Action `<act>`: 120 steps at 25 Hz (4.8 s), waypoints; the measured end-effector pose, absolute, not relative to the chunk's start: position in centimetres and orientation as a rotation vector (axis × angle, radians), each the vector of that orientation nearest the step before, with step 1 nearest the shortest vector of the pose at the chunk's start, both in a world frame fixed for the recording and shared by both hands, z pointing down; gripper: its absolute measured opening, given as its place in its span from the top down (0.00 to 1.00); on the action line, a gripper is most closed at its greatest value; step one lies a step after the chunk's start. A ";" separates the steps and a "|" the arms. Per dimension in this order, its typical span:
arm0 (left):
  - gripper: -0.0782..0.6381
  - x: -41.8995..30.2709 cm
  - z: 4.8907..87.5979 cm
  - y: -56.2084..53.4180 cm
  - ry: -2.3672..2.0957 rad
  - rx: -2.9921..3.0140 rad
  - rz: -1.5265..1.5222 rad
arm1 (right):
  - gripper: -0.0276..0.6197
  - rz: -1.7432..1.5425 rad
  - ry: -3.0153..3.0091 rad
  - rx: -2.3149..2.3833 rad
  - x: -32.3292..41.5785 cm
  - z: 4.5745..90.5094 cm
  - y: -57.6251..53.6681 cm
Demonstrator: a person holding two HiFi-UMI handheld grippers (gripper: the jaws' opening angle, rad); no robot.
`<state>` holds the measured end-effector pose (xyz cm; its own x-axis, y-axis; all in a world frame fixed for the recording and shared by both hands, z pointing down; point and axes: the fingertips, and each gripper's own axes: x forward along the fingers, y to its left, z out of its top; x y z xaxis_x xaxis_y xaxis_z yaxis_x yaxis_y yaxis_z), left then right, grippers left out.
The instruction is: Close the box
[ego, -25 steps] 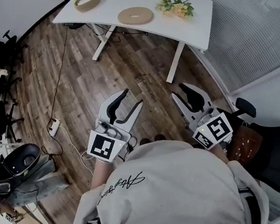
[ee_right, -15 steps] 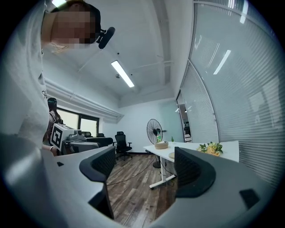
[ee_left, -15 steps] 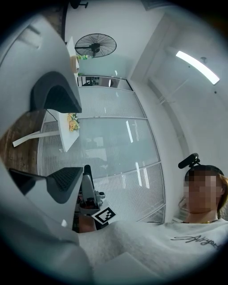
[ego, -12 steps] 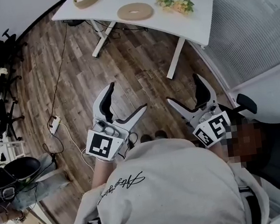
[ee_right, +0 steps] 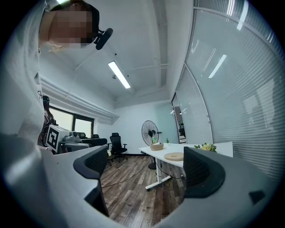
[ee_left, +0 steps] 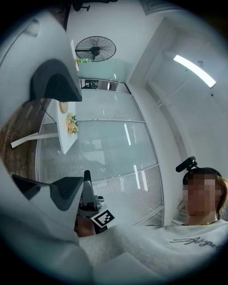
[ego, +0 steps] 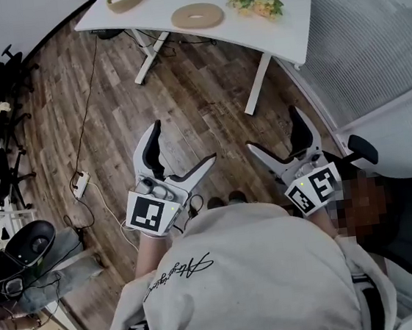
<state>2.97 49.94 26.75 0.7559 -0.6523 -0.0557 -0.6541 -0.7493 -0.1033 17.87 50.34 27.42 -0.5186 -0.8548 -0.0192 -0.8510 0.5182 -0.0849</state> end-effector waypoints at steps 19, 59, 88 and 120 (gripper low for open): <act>0.18 -0.5 28.0 51.8 0.966 -2.877 0.027 | 0.18 -0.075 2.706 -1.493 13.3 27.5 51.6; 0.19 1.9 27.2 30.7 1.082 -2.823 0.045 | 0.24 -0.114 2.770 -1.373 15.7 28.5 29.6; 0.28 5.6 27.5 21.2 1.065 -2.816 0.015 | 0.31 -0.152 2.813 -1.308 18.1 29.3 19.9; 0.28 5.1 29.3 6.9 1.008 -2.848 -0.014 | 0.33 -0.146 2.818 -1.362 17.7 30.7 6.2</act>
